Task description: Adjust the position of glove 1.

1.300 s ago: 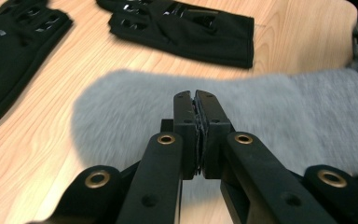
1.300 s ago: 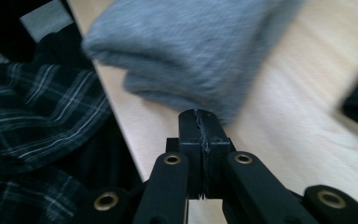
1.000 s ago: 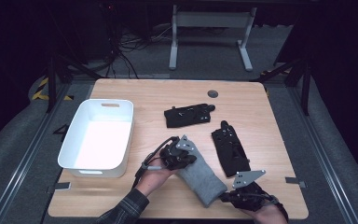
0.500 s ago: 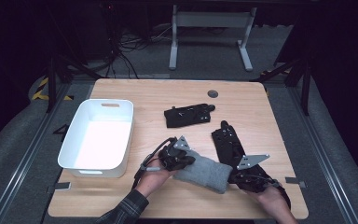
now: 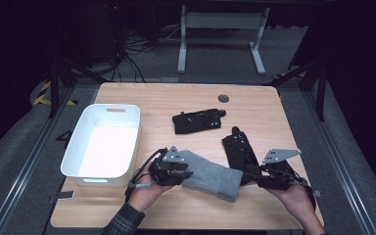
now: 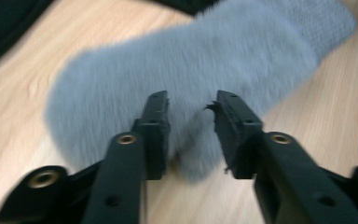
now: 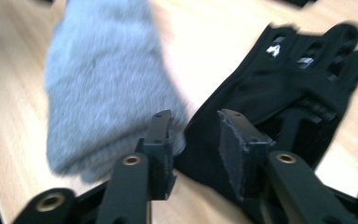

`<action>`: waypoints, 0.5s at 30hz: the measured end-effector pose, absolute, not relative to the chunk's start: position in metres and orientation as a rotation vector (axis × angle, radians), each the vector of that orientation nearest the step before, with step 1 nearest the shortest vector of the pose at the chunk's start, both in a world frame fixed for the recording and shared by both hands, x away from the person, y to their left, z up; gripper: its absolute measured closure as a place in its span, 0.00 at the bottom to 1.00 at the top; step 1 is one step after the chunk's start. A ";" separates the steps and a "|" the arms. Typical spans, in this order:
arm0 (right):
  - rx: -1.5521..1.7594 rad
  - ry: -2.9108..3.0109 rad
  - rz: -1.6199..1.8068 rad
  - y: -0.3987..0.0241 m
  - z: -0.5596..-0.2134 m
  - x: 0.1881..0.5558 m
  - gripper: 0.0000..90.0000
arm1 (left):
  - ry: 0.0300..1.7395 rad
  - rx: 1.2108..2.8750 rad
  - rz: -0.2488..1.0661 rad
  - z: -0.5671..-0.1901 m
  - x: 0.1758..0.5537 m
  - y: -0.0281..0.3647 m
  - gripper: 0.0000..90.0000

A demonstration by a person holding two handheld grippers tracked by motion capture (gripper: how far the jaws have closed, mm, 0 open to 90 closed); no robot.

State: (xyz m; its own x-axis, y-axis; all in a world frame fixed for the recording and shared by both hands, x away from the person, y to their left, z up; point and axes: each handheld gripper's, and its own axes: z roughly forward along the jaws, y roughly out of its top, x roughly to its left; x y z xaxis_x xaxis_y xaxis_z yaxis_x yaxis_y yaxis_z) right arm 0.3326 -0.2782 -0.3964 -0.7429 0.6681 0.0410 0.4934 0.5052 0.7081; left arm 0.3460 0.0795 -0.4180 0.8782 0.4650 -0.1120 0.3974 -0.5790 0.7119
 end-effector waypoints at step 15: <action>0.814 2.589 1.124 -0.212 -0.384 0.352 0.39 | 0.675 2.318 0.134 -0.448 0.316 0.103 0.36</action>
